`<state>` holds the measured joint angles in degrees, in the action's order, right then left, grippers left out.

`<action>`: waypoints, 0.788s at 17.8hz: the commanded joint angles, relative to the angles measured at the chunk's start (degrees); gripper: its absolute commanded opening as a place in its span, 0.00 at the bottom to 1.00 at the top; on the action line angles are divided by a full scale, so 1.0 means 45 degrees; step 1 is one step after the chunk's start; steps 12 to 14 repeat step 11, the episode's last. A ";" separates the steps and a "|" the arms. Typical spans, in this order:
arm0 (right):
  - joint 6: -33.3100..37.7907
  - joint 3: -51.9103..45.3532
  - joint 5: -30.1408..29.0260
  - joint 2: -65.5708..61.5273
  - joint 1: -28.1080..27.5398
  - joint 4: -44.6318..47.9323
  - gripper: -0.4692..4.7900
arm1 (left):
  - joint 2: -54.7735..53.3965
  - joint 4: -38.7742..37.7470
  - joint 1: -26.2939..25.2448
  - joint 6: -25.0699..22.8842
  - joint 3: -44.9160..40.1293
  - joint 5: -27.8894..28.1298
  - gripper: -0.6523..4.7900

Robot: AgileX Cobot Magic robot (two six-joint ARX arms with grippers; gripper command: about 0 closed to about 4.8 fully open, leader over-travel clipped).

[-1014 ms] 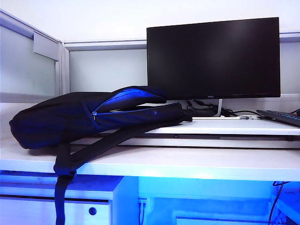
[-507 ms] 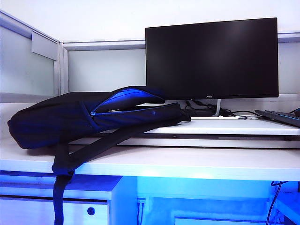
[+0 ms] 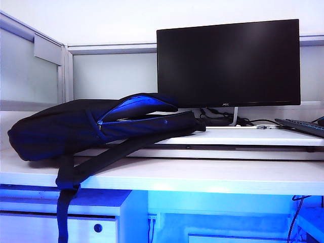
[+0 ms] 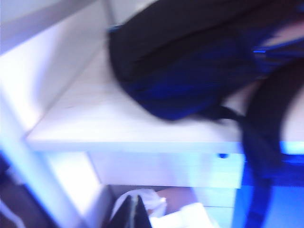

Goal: Pick up the book on the desk and put it into the open backpack.

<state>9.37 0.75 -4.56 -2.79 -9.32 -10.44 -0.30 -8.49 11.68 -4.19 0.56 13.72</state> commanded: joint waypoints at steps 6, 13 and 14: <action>-0.0078 -0.0019 -0.0024 0.0015 0.0039 -0.0005 0.09 | -0.0015 -0.0466 -0.2895 0.1137 -0.0039 -0.3099 0.11; -0.0078 -0.0019 -0.0015 0.0019 0.0049 0.0005 0.09 | -0.0015 -0.0466 -0.2895 0.1166 -0.0039 -0.3094 0.11; -0.0078 -0.0019 -0.0015 0.0019 0.0049 0.0005 0.09 | -0.0015 -0.0466 -0.2895 0.1166 -0.0039 -0.3094 0.11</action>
